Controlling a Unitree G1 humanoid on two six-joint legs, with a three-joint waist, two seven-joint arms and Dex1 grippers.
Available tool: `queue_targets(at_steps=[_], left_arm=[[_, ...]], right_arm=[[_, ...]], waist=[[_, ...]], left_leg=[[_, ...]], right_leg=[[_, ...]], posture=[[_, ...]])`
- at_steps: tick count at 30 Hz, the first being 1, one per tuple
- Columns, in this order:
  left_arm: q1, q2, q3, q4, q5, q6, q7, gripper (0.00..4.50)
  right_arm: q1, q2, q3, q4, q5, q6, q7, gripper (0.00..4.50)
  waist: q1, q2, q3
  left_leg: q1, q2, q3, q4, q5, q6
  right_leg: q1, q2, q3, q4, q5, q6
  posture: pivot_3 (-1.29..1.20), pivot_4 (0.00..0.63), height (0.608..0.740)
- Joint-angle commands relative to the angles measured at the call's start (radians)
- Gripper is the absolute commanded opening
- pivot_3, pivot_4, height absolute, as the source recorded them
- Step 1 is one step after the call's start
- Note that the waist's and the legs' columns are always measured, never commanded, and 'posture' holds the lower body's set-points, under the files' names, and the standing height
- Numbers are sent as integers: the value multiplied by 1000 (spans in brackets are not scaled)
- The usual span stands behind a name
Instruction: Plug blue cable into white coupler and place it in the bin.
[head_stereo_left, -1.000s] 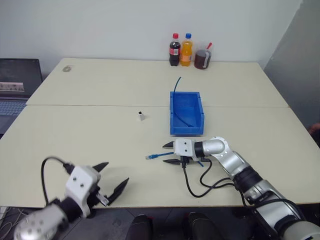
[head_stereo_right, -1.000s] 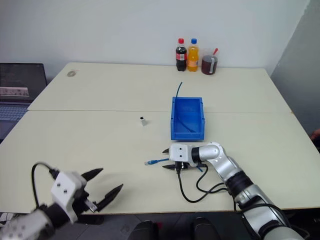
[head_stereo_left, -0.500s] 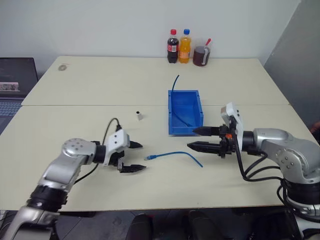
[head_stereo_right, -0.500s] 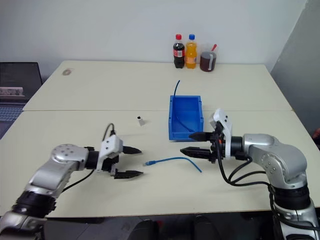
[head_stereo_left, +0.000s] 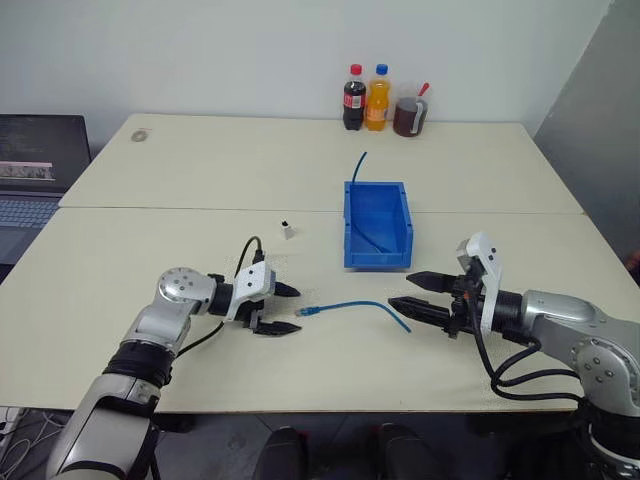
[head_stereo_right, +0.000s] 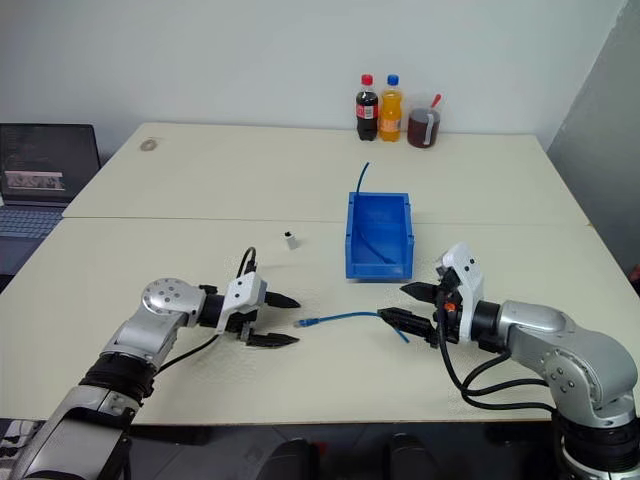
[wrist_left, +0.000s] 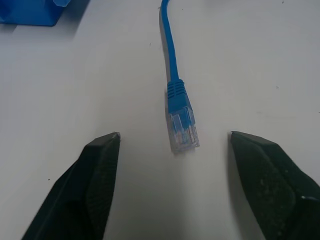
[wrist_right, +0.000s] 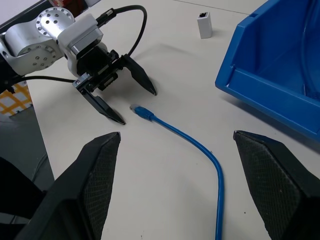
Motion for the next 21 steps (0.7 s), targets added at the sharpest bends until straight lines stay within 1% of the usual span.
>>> queue_targets(at_steps=[1, 2, 3, 4, 7, 10, 12, 14, 19, 21], left_arm=[[19, -11, -40, 13, 48, 10, -14, 2661], [23, -9, -39, 9, 46, 14, -19, 2399], [27, -5, -39, 4, 47, 16, -23, 2274], [31, -1, -39, 1, 48, 16, -28, 2030], [38, 10, -40, -1, 60, 14, -25, 1492], [55, 25, -43, -18, 72, 20, -20, 770], [70, 40, -45, -24, 83, 13, -16, 418], [81, 49, -46, -28, 88, 10, -13, 272], [88, 59, -29, -45, 83, 36, 24, 253], [74, 42, 5, -108, 25, 166, 55, 253]], right_arm=[[-24, 4, -31, -5, 48, 6, -30, 3820], [-27, 2, -31, -2, 54, 7, -34, 3820], [-29, -1, -31, 2, 60, 7, -38, 3820], [-31, -3, -30, 5, 64, 7, -41, 3820], [-44, -6, -20, 26, 65, 0, -46, 3820], [-48, -3, -11, 36, 65, -8, -51, 3820], [-47, -5, 0, 40, 60, -16, -49, 3820], [-46, -6, 8, 42, 56, -22, -47, 3820], [-43, -5, 21, 39, 62, -28, -51, 3820], [-40, 14, 14, 33, 75, -22, -70, 3820]], waist=[[0, 0, 0], [0, 0, 0], [0, 0, 0], [-1, 0, 0], [-2, 0, 0], [-4, 0, 0], [-5, 0, 0], [-5, 0, 0], [-12, 1, -1], [-12, 1, -1]], left_leg=[[0, 0, 0, 0, 0, 0], [-1, 0, 0, 0, 0, 0], [-1, 0, 0, 0, 0, 0], [-1, 0, 0, -1, 0, 0], [-1, 0, 0, -1, 0, 0], [0, 0, 0, -1, 0, 0], [0, 0, 0, -1, 0, 0], [0, 1, 0, -2, 0, 0], [1, 1, 0, -3, 0, 0], [1, 1, 0, -3, 0, 0]], right_leg=[[0, 0, 0, 0, 0, 0], [0, 0, 0, -1, 0, 0], [0, 0, 0, -1, 0, 0], [-1, 0, 1, -1, 0, 0], [-1, 0, 0, 0, 0, 0], [-1, 0, 0, 0, 0, 0], [-1, 0, 1, 0, 0, 0], [-1, 0, 1, 0, 0, 0], [-1, 1, 1, 0, 0, 0], [-1, 1, 1, 0, 0, 0]], posture=[[0, 150, 740], [0, 150, 740], [0, 150, 740], [0, 150, 740], [0, 150, 740], [0, 150, 740], [0, 150, 740], [0, 150, 740], [0, 150, 740], [0, 150, 740]])
